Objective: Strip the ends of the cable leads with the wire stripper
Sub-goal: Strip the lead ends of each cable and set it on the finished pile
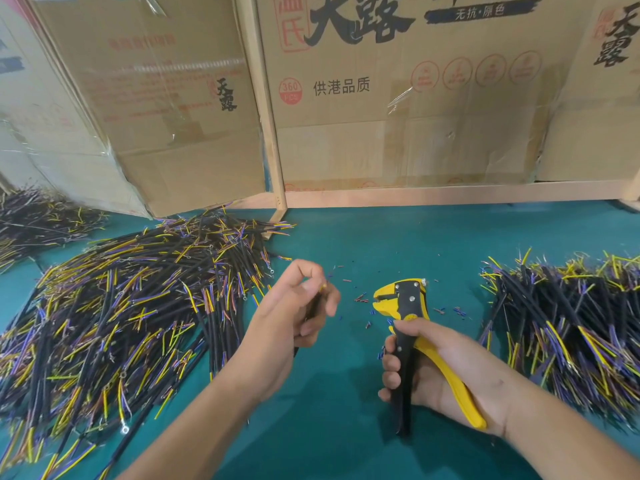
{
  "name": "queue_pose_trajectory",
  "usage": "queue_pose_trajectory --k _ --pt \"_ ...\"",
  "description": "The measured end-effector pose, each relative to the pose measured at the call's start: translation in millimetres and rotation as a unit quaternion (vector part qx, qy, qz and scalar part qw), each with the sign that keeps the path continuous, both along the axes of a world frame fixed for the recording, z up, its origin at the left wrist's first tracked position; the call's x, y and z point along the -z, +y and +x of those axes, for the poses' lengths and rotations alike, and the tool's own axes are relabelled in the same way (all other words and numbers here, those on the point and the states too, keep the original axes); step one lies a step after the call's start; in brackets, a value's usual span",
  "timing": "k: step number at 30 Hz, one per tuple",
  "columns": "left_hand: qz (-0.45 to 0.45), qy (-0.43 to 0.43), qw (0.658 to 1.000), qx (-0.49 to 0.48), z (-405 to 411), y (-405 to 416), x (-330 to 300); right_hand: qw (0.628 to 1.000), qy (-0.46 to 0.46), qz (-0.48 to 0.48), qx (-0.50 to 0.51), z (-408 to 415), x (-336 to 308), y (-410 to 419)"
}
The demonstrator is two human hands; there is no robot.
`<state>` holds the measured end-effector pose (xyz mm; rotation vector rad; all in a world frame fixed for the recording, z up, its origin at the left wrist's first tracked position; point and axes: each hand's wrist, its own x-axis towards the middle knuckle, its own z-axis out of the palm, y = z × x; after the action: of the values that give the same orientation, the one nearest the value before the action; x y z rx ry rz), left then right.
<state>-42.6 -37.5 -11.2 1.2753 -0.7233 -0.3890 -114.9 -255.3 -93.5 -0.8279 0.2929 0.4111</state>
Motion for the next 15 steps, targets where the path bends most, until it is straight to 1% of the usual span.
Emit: queue_pose_trajectory --k 3,6,15 --pt "0.007 -0.043 0.999 -0.015 -1.3 -0.5 0.7 1.000 0.001 -0.004 0.000 -0.8 -1.5 0.6" --pt "0.001 -0.065 0.998 -0.027 -1.8 -1.1 1.7 1.000 0.000 -0.003 0.002 -0.9 -2.0 0.9" --pt "0.006 -0.080 0.996 -0.030 1.2 -2.4 8.3 1.000 -0.004 0.000 -0.003 -2.3 -3.0 -0.1"
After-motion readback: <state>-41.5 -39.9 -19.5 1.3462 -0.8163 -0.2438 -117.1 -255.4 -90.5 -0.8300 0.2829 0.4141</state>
